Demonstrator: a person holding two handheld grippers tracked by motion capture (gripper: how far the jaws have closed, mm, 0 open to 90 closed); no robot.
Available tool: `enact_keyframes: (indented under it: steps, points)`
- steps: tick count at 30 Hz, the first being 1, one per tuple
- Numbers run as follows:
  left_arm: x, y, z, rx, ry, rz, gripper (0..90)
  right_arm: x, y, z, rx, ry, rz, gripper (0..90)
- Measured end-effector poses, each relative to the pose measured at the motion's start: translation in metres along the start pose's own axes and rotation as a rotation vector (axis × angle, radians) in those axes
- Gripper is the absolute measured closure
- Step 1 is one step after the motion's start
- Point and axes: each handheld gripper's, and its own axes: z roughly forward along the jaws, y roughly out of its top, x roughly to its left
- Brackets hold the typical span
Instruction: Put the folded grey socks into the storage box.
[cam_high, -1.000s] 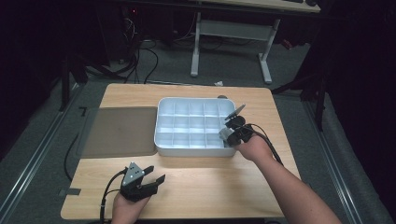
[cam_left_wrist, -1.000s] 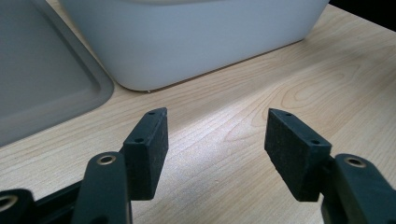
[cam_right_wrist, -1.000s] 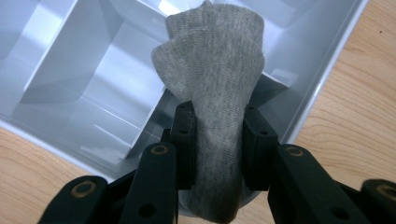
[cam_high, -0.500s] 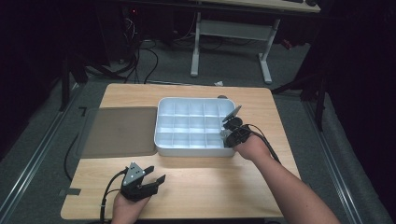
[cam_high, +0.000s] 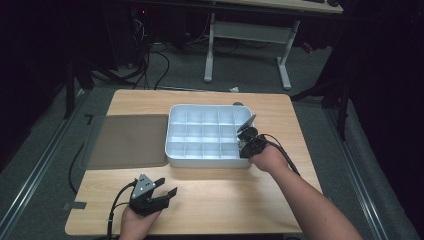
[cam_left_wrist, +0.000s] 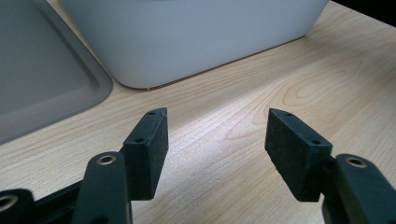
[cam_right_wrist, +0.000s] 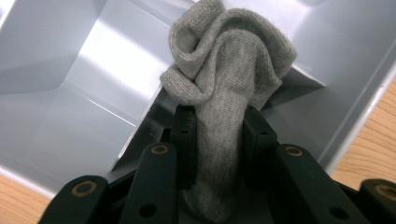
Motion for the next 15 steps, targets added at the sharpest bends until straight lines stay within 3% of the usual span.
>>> enact_keyframes:
  steps: [7, 15]
  points:
    - [-0.0002, 0.0000, 0.0002, 0.002, -0.005, -0.001, 39.9, 0.0012, 0.0008, 0.0027, 0.008, -0.002, -0.010, 69.3]
    - [-0.0012, -0.0003, 0.0009, 0.005, -0.007, 0.002, 40.0, 0.0012, 0.0014, -0.0046, -0.001, 0.030, -0.005, 60.5]
